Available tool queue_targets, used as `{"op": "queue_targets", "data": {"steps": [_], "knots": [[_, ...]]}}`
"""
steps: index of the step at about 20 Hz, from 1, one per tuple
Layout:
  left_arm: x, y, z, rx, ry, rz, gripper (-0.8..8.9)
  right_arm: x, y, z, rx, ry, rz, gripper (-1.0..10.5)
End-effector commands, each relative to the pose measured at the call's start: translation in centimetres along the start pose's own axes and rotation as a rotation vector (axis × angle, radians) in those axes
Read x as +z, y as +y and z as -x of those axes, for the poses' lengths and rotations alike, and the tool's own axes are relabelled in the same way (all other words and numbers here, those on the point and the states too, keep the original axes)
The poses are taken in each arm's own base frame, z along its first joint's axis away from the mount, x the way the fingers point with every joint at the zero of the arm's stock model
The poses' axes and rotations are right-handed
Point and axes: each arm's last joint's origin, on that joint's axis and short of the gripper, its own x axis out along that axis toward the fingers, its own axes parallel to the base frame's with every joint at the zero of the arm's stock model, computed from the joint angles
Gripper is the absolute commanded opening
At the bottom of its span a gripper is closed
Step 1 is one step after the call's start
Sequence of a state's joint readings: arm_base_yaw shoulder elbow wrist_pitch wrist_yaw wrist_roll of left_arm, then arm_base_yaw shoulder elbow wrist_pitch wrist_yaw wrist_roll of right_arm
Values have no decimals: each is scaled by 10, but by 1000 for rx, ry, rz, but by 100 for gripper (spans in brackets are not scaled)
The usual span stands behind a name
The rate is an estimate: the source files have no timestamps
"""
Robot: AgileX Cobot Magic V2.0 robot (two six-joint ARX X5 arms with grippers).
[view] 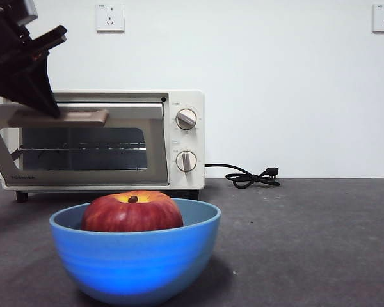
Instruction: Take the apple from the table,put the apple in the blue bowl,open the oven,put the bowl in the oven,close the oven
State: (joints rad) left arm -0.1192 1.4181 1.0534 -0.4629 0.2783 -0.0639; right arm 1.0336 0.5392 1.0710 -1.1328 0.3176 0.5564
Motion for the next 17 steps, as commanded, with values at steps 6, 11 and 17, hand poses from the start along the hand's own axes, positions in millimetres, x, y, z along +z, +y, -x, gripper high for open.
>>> {"op": "queue_targets", "data": {"steps": [6,11,17], "knots": [[-18,7,-25,70,88,34,-6,-1,-1,-2,-30,-10,12,-7],[-25,7,-30,68,97,36,-6,-1,-1,-2,-49,-21,14,-7],[-54,13,-42,72,146,56,-6,0,-2,-2,-69,-33,13,-7]]}}
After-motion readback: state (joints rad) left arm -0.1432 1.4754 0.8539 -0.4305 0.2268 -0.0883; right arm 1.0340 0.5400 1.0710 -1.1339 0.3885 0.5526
